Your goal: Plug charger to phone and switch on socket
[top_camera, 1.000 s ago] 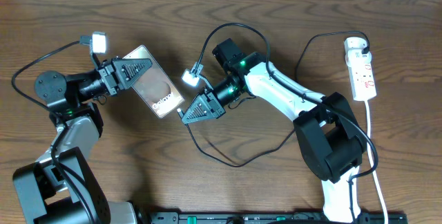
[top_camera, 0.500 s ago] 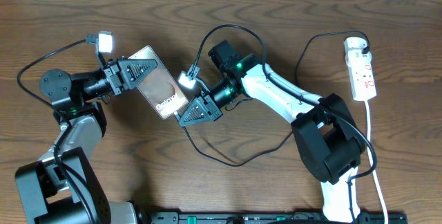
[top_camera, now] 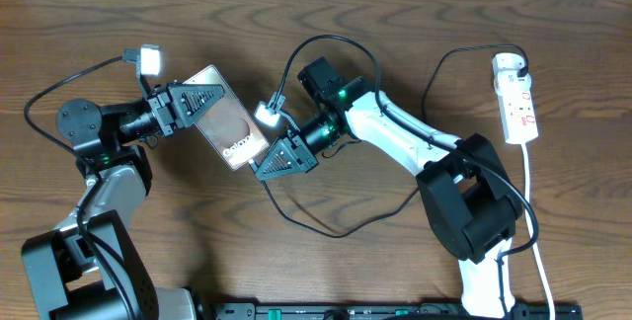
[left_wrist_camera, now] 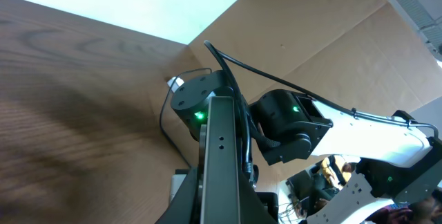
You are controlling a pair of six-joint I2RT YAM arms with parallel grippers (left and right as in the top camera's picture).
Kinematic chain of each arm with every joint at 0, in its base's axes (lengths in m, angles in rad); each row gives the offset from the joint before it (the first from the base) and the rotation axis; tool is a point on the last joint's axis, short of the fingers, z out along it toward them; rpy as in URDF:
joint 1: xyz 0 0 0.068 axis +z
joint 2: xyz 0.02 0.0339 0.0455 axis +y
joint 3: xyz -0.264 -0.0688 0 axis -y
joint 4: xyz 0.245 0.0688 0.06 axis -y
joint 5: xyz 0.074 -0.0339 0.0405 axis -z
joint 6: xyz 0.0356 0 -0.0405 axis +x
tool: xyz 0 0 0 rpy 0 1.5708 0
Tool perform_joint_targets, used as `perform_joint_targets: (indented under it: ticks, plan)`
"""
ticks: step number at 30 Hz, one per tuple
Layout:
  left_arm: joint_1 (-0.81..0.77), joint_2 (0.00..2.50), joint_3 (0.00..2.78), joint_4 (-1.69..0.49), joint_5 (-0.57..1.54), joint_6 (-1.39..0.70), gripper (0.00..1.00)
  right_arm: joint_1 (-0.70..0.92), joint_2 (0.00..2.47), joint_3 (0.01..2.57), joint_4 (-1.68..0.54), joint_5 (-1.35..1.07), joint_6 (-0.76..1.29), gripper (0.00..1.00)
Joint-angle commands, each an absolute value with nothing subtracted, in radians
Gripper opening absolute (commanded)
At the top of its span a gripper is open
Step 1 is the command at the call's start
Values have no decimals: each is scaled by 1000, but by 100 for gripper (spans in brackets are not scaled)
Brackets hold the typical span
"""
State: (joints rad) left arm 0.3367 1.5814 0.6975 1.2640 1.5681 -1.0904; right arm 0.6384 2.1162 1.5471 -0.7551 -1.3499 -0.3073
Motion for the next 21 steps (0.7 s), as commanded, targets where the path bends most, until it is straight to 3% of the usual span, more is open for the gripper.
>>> perform_joint_targets:
  ticks: [1, 21]
  plan:
    - [335, 1569, 696, 1273, 1572, -1073, 7, 627, 2112, 1551, -749, -1382, -330, 1]
    - [335, 1569, 673, 1273, 1572, -1066, 7, 613, 2112, 1551, -747, -1383, -330, 1]
